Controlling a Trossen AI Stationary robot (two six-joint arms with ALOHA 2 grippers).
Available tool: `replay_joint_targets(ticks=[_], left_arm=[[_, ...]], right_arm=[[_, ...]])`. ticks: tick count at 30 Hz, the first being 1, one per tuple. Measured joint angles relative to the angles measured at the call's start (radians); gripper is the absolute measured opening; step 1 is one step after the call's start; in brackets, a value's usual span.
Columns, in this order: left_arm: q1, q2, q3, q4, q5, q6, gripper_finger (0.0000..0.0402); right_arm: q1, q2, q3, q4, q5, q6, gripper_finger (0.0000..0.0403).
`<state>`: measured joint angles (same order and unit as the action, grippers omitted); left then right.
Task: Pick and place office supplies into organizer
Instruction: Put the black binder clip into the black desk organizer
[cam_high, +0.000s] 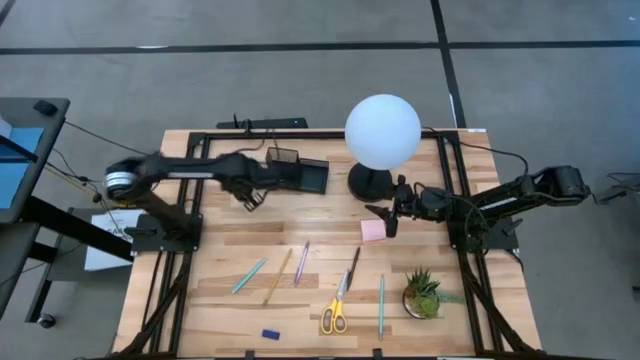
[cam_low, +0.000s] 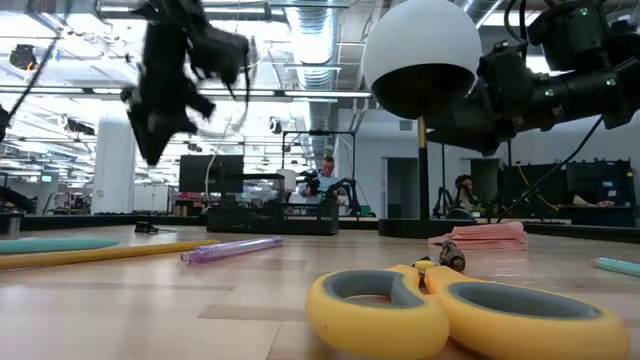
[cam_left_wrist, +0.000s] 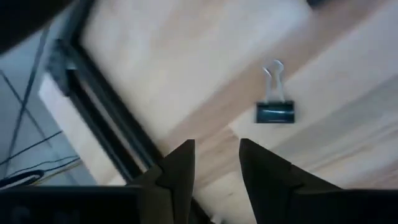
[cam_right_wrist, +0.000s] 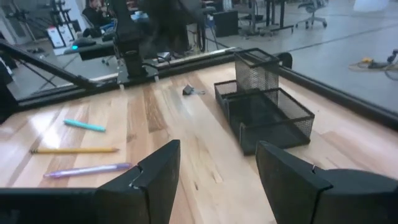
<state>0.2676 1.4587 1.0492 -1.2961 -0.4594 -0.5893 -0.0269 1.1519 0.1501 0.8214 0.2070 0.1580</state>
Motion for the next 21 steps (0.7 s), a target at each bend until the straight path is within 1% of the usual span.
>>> replay_joint_targets(ticks=[4,6,9,11,13,15,18,21], left_arm=[[0.000,-0.227,-0.024,0.049,-0.046,-0.038,0.0122],[0.000,-0.339,-0.055,0.105,-0.051,-0.067,0.0121],[-0.014,-0.491,-0.146,0.251,-0.038,-0.169,0.0121],[-0.029,-0.563,-0.226,0.380,-0.005,-0.185,0.0121],[-0.041,-0.609,-0.304,0.478,0.056,-0.181,0.0121],[-0.045,-0.628,-0.373,0.506,0.111,-0.198,0.0122],[-0.045,-0.622,-0.456,0.511,0.133,-0.225,0.0127],[-0.045,-0.594,-0.524,0.557,0.141,-0.236,0.0136]], right_arm=[[0.000,0.000,0.000,-0.001,0.000,0.037,0.0205],[-0.001,0.000,0.000,-0.001,0.000,0.058,0.0205],[-0.001,0.000,0.000,-0.002,0.000,0.059,0.0205],[0.000,0.000,0.000,-0.003,0.000,0.054,0.0205],[0.000,0.000,0.000,-0.005,0.000,0.053,0.0205],[0.000,0.000,0.000,-0.006,0.000,0.053,0.0205],[0.000,0.000,0.000,-0.013,0.000,0.053,0.0205],[0.000,0.000,0.000,-0.022,0.000,0.053,0.0205]])
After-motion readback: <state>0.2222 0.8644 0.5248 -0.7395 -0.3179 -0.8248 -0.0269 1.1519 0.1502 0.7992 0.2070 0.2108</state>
